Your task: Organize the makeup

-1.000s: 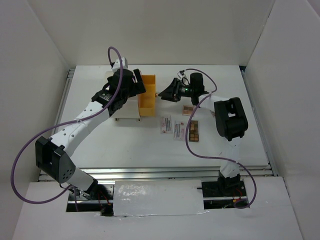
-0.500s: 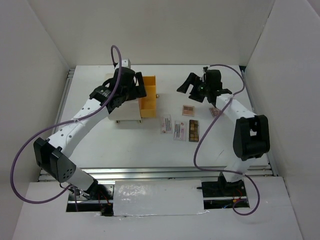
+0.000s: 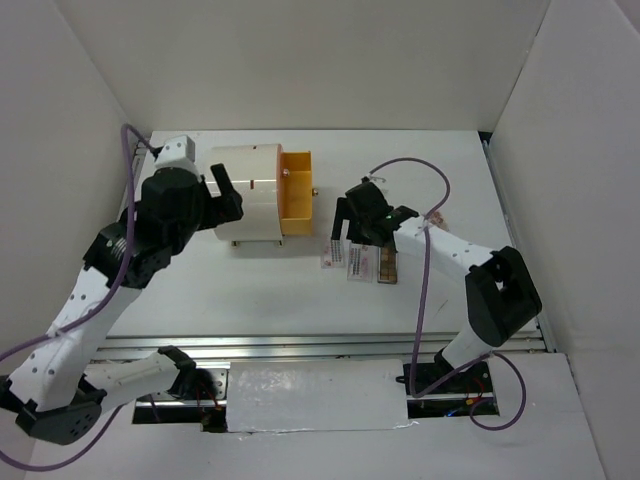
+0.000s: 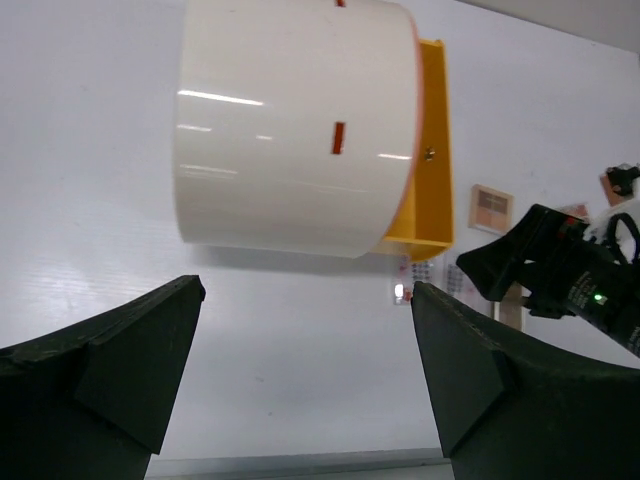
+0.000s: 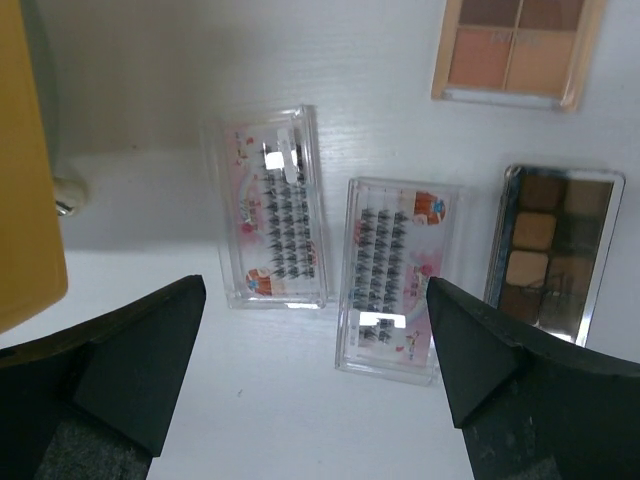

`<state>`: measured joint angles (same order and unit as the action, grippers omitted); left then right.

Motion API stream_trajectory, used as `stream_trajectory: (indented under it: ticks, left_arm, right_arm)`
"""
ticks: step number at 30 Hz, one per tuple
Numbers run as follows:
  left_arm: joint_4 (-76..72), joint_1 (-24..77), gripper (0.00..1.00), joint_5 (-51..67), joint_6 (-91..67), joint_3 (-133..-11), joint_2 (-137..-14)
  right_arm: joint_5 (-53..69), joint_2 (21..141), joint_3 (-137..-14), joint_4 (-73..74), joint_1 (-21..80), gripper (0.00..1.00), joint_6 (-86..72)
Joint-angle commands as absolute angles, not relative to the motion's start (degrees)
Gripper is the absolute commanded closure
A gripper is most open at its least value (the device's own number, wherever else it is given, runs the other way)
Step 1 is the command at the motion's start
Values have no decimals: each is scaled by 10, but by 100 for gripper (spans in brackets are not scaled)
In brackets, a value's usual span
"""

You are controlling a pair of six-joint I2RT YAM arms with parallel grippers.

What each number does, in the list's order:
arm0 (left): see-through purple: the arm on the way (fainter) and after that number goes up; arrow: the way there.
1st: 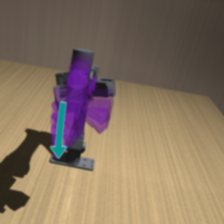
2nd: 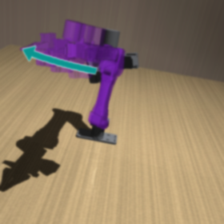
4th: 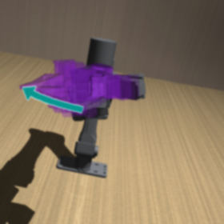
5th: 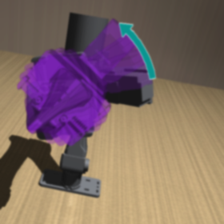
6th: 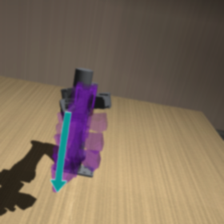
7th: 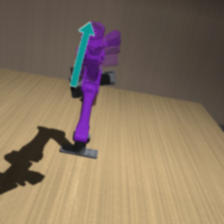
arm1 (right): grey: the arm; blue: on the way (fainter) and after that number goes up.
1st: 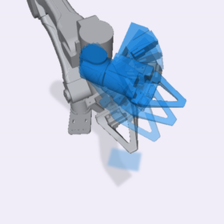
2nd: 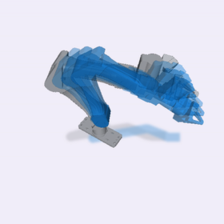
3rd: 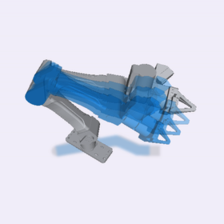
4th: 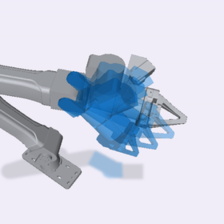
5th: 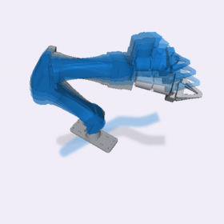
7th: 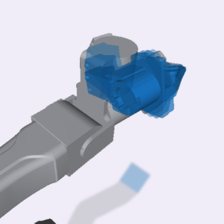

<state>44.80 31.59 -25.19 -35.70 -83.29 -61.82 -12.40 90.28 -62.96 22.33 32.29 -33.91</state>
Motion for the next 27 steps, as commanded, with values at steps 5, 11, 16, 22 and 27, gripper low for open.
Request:
stream_trajectory:
  ticks: [5,11,16,22,27]
  left_arm:
    - [476,316,1,-302,-304,-698,-524]
    - [425,316,1,-278,-290,-600,-476]
    - [413,316,1,-264,-289,-567,-474]
    - [410,316,1,-258,-287,-561,-468]
    - [410,316,1,-258,-287,-559,-463]
  right_arm:
    - [-213,919,-593,250,353,0,-395]
    - [-208,922,-551,239,354,0,-390]
    - [-187,935,-535,230,359,1,-384]
    - [-182,951,-526,221,369,4,-377]
    - [-191,962,-528,229,373,13,-375]
